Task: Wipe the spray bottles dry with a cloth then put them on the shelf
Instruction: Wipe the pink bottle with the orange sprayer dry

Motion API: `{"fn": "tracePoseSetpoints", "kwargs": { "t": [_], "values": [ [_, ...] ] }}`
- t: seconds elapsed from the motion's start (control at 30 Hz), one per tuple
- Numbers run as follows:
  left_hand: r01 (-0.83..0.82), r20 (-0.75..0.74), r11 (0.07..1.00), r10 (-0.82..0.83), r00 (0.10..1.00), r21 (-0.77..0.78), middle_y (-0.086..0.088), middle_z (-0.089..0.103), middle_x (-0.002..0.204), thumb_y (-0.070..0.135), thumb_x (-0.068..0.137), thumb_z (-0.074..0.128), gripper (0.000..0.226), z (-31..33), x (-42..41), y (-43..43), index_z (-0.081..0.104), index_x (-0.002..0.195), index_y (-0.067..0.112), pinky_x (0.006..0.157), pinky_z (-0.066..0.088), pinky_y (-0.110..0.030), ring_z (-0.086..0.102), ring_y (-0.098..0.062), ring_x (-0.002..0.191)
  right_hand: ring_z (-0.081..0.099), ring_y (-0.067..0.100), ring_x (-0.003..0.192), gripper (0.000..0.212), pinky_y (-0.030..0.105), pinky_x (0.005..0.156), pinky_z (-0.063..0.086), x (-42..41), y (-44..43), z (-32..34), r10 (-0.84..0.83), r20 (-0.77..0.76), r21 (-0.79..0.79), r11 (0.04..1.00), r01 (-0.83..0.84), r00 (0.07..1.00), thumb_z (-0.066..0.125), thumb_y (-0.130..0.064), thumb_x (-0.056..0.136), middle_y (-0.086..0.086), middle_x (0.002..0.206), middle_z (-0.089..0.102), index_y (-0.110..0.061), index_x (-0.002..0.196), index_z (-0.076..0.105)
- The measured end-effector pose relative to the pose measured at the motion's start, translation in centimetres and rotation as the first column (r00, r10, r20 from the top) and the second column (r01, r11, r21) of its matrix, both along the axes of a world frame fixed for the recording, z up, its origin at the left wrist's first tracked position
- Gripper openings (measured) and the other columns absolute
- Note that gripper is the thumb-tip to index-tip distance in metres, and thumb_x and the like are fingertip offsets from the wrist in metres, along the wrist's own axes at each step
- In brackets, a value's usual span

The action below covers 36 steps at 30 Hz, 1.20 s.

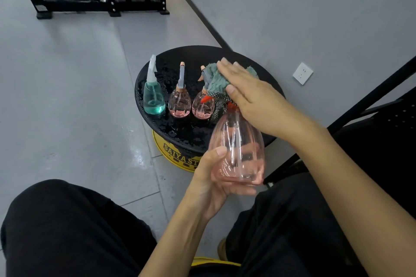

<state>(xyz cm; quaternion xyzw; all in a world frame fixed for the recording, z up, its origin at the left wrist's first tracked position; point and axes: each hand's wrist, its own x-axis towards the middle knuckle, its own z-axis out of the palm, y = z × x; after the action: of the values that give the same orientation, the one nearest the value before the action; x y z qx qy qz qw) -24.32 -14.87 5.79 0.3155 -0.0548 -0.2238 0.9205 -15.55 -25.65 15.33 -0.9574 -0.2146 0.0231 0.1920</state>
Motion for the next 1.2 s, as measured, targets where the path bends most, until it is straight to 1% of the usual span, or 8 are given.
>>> {"fn": "tracePoseSetpoints", "kwargs": {
  "t": [0.17,0.37,0.63,0.7,0.83,0.9,1.07,1.2],
  "values": [
    [-0.003,0.004,1.0,0.003,1.0,0.003,-0.015,0.071,0.107,0.055,0.05,0.085,0.064,-0.1,0.2,0.3,0.075,0.104,0.022,0.051,0.06,-0.032,0.069,-0.033,0.09,0.002,0.002,0.146,0.05,0.017,0.115,0.001,-1.4,-0.2,0.0,0.058,0.027,-0.011,0.998,-0.058,0.998,0.03,-0.024,0.104,-0.013,0.159,0.009,-0.024,0.152,0.017],
    [0.018,0.053,0.999,-0.02,0.998,0.036,-0.012,0.073,0.104,0.059,0.055,0.081,0.061,0.1,0.0,0.2,0.075,0.106,0.024,0.054,0.06,-0.03,0.069,-0.031,0.091,0.012,0.007,0.146,0.048,0.026,0.119,0.009,0.5,-1.2,0.2,-0.114,0.072,0.071,0.991,0.109,0.991,0.031,-0.024,0.104,-0.007,0.159,0.018,-0.021,0.151,0.022],
    [-0.04,0.022,0.998,0.041,0.999,-0.053,-0.017,0.069,0.112,0.053,0.055,0.083,0.063,-0.1,0.3,1.0,0.073,0.11,0.023,0.052,0.06,-0.033,0.069,-0.035,0.092,0.008,-0.007,0.14,0.048,-0.002,0.104,-0.001,-3.0,-0.9,-0.5,0.001,0.048,0.097,0.995,-0.005,0.999,0.035,-0.021,0.103,-0.014,0.156,0.019,-0.024,0.15,0.024],
    [-0.017,0.016,0.999,0.018,1.0,-0.037,-0.017,0.07,0.109,0.054,0.054,0.084,0.064,-0.1,0.2,0.9,0.074,0.108,0.021,0.051,0.06,-0.032,0.066,-0.037,0.093,0.009,-0.005,0.141,0.048,-0.001,0.106,0.0,-2.7,-1.1,-0.4,-0.005,0.062,0.081,0.997,0.0,0.998,0.035,-0.021,0.103,-0.013,0.156,0.02,-0.024,0.15,0.024],
    [0.032,0.05,0.999,-0.033,0.998,0.015,-0.013,0.072,0.106,0.058,0.054,0.081,0.062,0.1,0.1,0.4,0.075,0.106,0.024,0.054,0.06,-0.03,0.068,-0.032,0.093,0.013,0.003,0.145,0.047,0.022,0.117,0.008,-0.7,-1.4,-0.1,-0.099,0.078,0.092,0.992,0.091,0.992,0.033,-0.02,0.103,-0.008,0.157,0.023,-0.021,0.15,0.027],
    [0.032,0.062,0.999,-0.033,0.998,0.028,-0.011,0.073,0.105,0.06,0.055,0.08,0.063,0.1,0.1,0.4,0.075,0.106,0.024,0.055,0.06,-0.03,0.07,-0.03,0.094,0.015,0.005,0.145,0.046,0.019,0.114,0.008,-0.4,-1.2,0.0,-0.113,0.072,0.099,0.989,0.106,0.991,0.033,-0.02,0.104,-0.007,0.157,0.025,-0.02,0.149,0.028],
    [-0.017,-0.026,0.999,0.016,1.0,-0.036,-0.019,0.067,0.118,0.052,0.05,0.086,0.091,-0.4,0.3,1.1,0.057,0.127,0.013,0.05,0.059,-0.034,0.068,-0.037,0.095,0.012,-0.006,0.138,0.047,0.01,0.11,0.005,-2.4,-0.2,-0.1,0.013,0.057,0.071,0.997,-0.017,0.998,0.037,-0.019,0.102,-0.011,0.155,0.025,-0.022,0.149,0.029],
    [0.016,0.043,1.0,-0.016,0.999,0.012,-0.015,0.071,0.111,0.055,0.054,0.083,0.062,-0.3,0.5,1.2,0.074,0.107,0.024,0.052,0.06,-0.032,0.069,-0.034,0.093,0.014,-0.005,0.138,0.046,0.013,0.112,0.008,-2.3,0.0,0.3,0.04,0.098,0.061,0.997,-0.046,0.994,0.039,-0.019,0.102,-0.01,0.154,0.029,-0.021,0.147,0.032]
  ]
}}
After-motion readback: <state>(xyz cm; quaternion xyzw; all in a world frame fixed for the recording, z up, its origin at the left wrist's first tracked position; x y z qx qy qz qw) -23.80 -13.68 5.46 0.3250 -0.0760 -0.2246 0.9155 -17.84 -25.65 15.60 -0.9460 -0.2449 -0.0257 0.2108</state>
